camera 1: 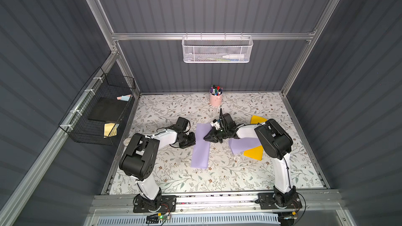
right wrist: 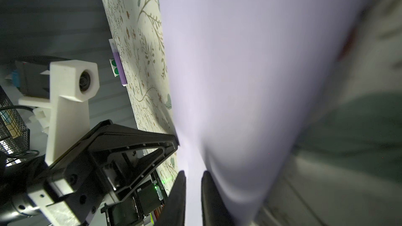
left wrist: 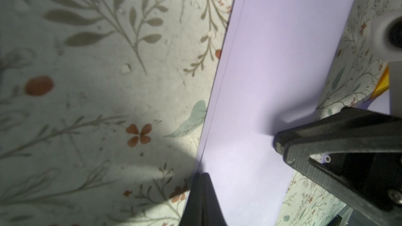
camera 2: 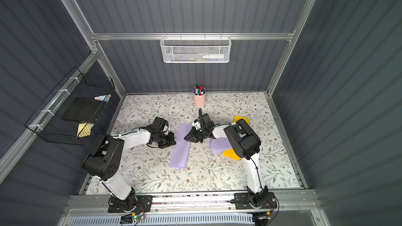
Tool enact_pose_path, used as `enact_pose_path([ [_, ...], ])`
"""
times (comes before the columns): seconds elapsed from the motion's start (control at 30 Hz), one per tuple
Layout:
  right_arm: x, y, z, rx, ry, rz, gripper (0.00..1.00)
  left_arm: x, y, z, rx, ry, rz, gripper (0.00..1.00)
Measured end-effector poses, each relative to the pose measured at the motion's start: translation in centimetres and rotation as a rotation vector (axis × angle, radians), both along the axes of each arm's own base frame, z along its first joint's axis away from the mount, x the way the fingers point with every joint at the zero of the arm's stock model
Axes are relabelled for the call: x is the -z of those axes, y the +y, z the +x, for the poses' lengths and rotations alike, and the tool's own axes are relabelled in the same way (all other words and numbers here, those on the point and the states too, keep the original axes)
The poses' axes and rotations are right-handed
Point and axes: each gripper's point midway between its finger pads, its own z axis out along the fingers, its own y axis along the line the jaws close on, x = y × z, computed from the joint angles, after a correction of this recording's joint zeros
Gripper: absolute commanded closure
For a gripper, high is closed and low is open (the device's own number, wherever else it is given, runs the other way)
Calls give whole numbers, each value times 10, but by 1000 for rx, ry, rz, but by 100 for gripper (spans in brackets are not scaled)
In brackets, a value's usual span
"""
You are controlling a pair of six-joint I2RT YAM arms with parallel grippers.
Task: Fold the rectangular paper in half along the long edge
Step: Fold the paper at the center of the board.
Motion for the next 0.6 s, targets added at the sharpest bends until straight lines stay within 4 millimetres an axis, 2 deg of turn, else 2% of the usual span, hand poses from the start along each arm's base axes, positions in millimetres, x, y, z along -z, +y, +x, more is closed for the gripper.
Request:
enact_pose_path([
  [0.23,10,0,-3,-11,21,0,82,0,0,0,1,0,0,100],
  [0.6,10,1,-5,-49,34,9,82,-1,1,0,0,5,5,97],
])
